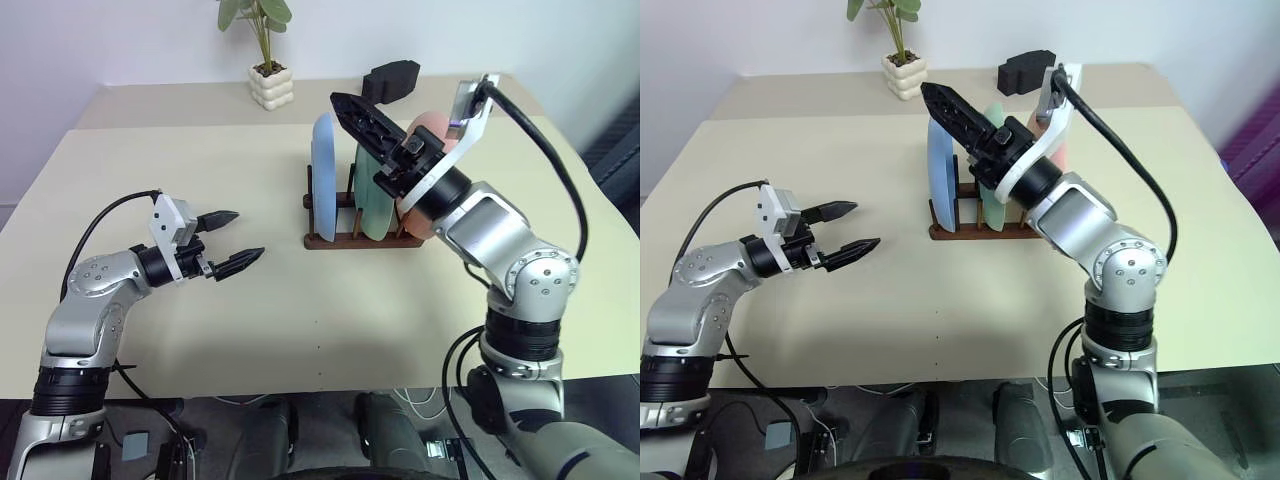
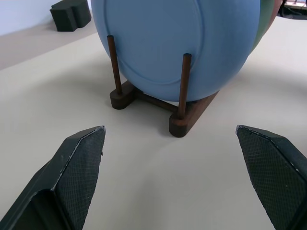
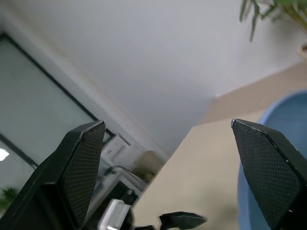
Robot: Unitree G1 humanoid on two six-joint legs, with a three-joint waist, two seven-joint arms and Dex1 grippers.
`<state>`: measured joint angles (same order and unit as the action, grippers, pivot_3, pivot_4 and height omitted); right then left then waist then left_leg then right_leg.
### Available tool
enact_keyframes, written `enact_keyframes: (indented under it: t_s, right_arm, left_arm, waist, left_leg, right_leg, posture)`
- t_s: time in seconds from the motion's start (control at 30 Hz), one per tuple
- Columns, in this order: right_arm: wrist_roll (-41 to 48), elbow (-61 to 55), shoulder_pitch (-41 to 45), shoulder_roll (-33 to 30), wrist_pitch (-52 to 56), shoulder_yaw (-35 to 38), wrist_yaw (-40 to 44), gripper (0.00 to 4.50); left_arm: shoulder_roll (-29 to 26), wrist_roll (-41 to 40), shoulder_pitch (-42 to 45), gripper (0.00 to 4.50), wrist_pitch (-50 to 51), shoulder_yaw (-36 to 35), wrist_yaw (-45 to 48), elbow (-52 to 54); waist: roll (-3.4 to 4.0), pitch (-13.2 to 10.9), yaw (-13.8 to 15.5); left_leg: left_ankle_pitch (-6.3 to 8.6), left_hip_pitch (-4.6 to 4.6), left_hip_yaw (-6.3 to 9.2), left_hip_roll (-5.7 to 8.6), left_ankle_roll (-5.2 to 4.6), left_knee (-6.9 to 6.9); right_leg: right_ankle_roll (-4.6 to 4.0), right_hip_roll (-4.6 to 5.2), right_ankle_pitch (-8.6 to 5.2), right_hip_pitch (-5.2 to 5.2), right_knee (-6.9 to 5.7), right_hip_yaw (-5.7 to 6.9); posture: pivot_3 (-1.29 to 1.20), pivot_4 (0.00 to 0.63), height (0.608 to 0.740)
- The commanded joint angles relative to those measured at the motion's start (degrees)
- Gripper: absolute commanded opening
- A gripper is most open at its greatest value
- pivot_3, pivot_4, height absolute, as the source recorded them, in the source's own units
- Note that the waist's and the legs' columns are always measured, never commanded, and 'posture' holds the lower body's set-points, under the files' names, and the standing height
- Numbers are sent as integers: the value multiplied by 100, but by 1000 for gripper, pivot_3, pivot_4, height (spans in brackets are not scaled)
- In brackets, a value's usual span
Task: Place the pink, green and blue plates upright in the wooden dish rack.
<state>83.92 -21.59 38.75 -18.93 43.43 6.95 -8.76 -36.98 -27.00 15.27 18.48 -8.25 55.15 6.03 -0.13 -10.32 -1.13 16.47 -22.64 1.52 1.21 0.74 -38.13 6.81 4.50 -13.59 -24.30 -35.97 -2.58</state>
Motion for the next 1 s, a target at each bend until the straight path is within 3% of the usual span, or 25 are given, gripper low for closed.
enact_keyframes:
  t_s: [0.03, 0.2, 0.4, 0.77, 1.0]
  right_arm:
    - [-1048, -482, 222, -872, -94, 37, 1024, 4283]
    - [-2475, -458, -167, -2418, -553, 421, 2573, 4283]
    - [-3382, -224, -1114, -3324, -1099, 1163, 3861, 4283]
    - [-4155, 301, -3501, -3833, -1563, 2883, 5881, 4283]
    - [-5154, 1256, -4231, -3629, -2430, 2755, 6347, 4283]
  left_arm:
    - [-1, -91, 4, 4500, -74, -55, 30, 191]
    - [25, -70, 59, 4500, -89, -5, 61, 107]
    - [79, -23, 161, 4500, -128, 72, 130, -34]
    - [70, 64, 199, 4500, -253, 137, 250, -247]
    - [-117, 174, -36, 4500, -346, -30, 203, -432]
  waist:
    - [0, -1, 25]
    - [-2, -2, 33]
    - [-3, -3, 34]
    - [-5, -3, 50]
    - [-5, -3, 27]
  left_leg:
    - [0, -3, 1, 1, 0, 0]
    - [1, -19, 3, 2, -2, 1]
    - [6, -38, 3, 2, -11, 1]
    - [9, -44, 3, 6, -16, -4]
    - [9, -20, -5, 5, -15, -5]
  right_leg:
    - [0, 0, -1, -1, 4, 2]
    - [1, 0, 0, -4, 23, 8]
    - [3, 0, 1, -5, 54, 11]
    - [4, 3, 2, -3, 62, 11]
    - [3, -1, 2, 10, 54, 4]
  posture:
    - [0, 150, 740]
    - [0, 150, 740]
    - [0, 150, 740]
    - [0, 150, 740]
    - [0, 150, 740]
